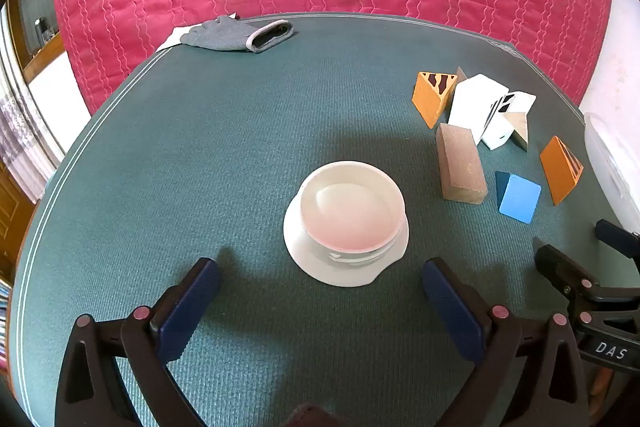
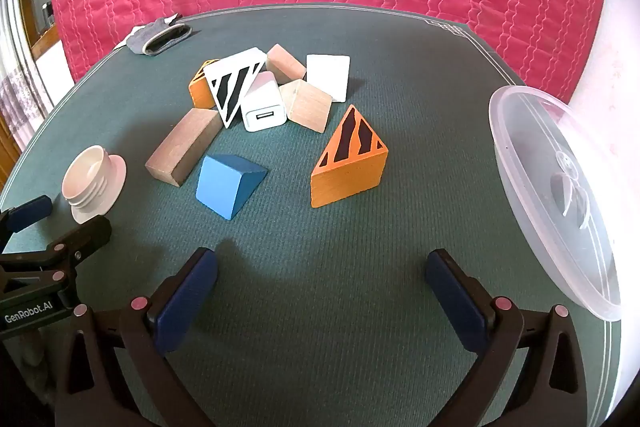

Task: Organize rigid objects
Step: 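Lower the left gripper around the white bowl on its saucer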

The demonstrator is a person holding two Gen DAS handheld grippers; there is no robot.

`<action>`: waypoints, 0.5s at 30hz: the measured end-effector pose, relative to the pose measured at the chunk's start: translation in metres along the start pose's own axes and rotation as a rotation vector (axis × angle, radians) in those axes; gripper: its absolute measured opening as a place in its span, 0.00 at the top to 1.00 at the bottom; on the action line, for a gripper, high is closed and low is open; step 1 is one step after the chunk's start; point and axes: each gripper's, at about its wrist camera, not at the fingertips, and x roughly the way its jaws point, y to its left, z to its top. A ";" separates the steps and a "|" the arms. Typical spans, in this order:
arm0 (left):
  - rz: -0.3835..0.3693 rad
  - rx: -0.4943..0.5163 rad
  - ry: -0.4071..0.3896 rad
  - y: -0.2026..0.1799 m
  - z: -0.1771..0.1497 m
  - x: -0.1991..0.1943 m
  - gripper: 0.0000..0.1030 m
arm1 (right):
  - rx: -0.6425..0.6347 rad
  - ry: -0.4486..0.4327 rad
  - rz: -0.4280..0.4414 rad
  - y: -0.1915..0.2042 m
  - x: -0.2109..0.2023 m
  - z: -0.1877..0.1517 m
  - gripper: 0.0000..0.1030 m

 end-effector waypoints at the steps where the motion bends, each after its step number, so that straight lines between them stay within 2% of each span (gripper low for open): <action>1: 0.000 0.000 0.000 0.000 0.000 0.000 0.00 | 0.000 0.000 0.001 0.000 0.000 0.000 0.00; 15: 0.009 -0.004 -0.002 -0.001 -0.002 -0.001 0.00 | -0.035 0.004 0.030 -0.008 0.002 0.003 0.00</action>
